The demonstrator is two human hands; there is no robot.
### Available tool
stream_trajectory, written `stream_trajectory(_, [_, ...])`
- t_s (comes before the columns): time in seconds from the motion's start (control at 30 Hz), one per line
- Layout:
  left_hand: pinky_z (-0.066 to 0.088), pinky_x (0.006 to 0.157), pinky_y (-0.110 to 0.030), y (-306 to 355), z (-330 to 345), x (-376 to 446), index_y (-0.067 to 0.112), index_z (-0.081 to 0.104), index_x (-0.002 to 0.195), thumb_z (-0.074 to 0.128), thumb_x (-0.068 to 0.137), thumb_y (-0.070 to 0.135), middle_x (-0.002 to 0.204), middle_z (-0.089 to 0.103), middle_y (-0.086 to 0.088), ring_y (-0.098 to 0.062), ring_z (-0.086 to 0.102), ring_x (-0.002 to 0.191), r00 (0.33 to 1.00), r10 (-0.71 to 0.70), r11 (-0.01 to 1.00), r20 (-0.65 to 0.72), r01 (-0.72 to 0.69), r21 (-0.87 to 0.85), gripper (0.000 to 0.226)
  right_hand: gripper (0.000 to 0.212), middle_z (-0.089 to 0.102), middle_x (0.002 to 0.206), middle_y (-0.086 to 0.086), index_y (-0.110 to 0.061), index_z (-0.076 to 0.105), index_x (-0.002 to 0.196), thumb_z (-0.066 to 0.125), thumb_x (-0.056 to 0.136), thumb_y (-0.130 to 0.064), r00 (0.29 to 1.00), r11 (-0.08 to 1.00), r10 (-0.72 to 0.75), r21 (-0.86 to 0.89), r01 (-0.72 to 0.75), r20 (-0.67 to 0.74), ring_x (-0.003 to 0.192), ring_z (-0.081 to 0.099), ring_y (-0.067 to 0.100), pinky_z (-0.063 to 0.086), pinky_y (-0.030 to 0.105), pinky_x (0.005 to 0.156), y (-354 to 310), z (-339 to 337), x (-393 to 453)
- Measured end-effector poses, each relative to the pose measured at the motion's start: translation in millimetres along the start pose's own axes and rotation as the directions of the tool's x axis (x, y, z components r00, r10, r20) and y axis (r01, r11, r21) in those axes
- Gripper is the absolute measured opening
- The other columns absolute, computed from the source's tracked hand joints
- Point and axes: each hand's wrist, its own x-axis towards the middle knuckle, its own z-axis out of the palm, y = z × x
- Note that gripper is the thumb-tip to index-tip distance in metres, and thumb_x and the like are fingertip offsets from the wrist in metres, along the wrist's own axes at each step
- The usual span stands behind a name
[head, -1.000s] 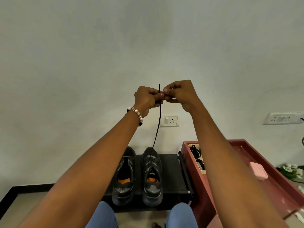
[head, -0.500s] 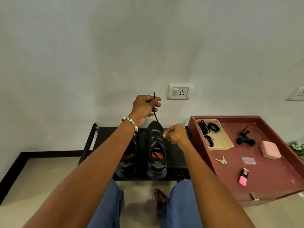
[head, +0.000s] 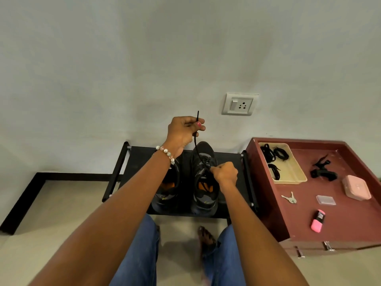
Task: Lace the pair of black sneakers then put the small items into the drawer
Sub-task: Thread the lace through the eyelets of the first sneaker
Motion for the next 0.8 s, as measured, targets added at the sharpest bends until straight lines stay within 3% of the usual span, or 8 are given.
stream_trajectory(0.07, [0.041, 0.048, -0.007, 0.7, -0.3, 0.1, 0.003, 0.071, 0.108, 0.06, 0.093, 0.006, 0.096, 0.073, -0.011, 0.003, 0.063, 0.056, 1.0, 0.001, 1.0, -0.003, -0.001, 0.001, 0.019, 0.016, 0.058, 0.073, 0.011, -0.005, 0.06, 0.074, 0.071, 0.08, -0.015, 0.991, 0.965, 0.088, 0.239, -0.111, 0.104, 0.055, 0.048, 0.023, 0.035, 0.026, 0.047, -2.5, -8.3, -0.9])
stream_trajectory(0.13, [0.042, 0.048, -0.009, 2.6, -0.5, -0.6, 0.007, 0.072, 0.107, 0.061, 0.093, 0.009, 0.094, 0.074, -0.008, 0.001, 0.062, 0.057, 1.0, 0.004, 1.0, -0.008, -0.004, 0.01, 0.018, 0.007, 0.056, 0.066, 0.007, -0.006, 0.062, 0.079, 0.063, 0.085, -0.009, 0.968, 0.912, 0.109, 0.366, -0.188, 0.227, 0.048, 0.044, 0.017, 0.033, 0.022, 0.045, -12.5, -20.8, -4.6])
stream_trajectory(0.27, [0.042, 0.049, -0.008, 15.5, 1.7, -5.1, 0.01, 0.073, 0.105, 0.062, 0.093, 0.012, 0.092, 0.075, -0.004, 0.001, 0.062, 0.059, 0.999, 0.044, 0.999, -0.008, -0.044, -0.013, 0.016, 0.013, 0.062, 0.07, 0.004, -0.007, 0.061, 0.085, 0.055, 0.097, -0.009, 0.95, 0.913, -0.051, 0.4, -0.08, 0.307, 0.055, 0.059, 0.012, 0.043, 0.022, 0.05, -51.9, -57.2, -21.8])
stream_trajectory(0.43, [0.046, 0.052, -0.012, 45.5, 5.3, -14.8, 0.015, 0.073, 0.106, 0.064, 0.092, 0.016, 0.092, 0.075, 0.0, -0.008, 0.064, 0.07, 0.993, 0.119, 0.993, 0.014, -0.119, -0.021, 0.017, 0.011, 0.065, 0.074, 0.013, 0.007, 0.064, 0.097, 0.062, 0.093, -0.003, 0.961, 0.959, -0.203, 0.237, 0.157, 0.185, 0.05, 0.056, 0.012, 0.047, 0.021, 0.048, -103.4, -107.2, -46.9])
stream_trajectory(0.57, [0.049, 0.056, -0.015, 73.1, 7.0, -22.2, 0.015, 0.072, 0.108, 0.064, 0.092, 0.017, 0.092, 0.075, 0.002, -0.009, 0.067, 0.073, 0.985, 0.172, 0.985, 0.021, -0.172, -0.022, 0.018, 0.018, 0.071, 0.081, 0.009, 0.0, 0.067, 0.103, 0.069, 0.09, -0.012, 0.943, 0.947, -0.315, 0.105, 0.304, 0.109, 0.044, 0.057, 0.006, 0.038, 0.013, 0.04, -140.3, -145.6, -76.4])
stream_trajectory(0.8, [0.055, 0.067, -0.026, 109.4, 13.1, -27.4, 0.012, 0.07, 0.103, 0.068, 0.089, 0.015, 0.089, 0.075, 0.0, -0.016, 0.071, 0.075, 0.975, 0.223, 0.974, 0.006, -0.223, -0.039, 0.014, 0.008, 0.074, 0.081, 0.016, 0.002, 0.073, 0.09, 0.07, 0.085, -0.004, 0.873, 0.858, -0.488, 0.198, 0.474, 0.022, 0.059, 0.068, 0.018, 0.052, 0.026, 0.057, -177.0, -184.2, -100.3])
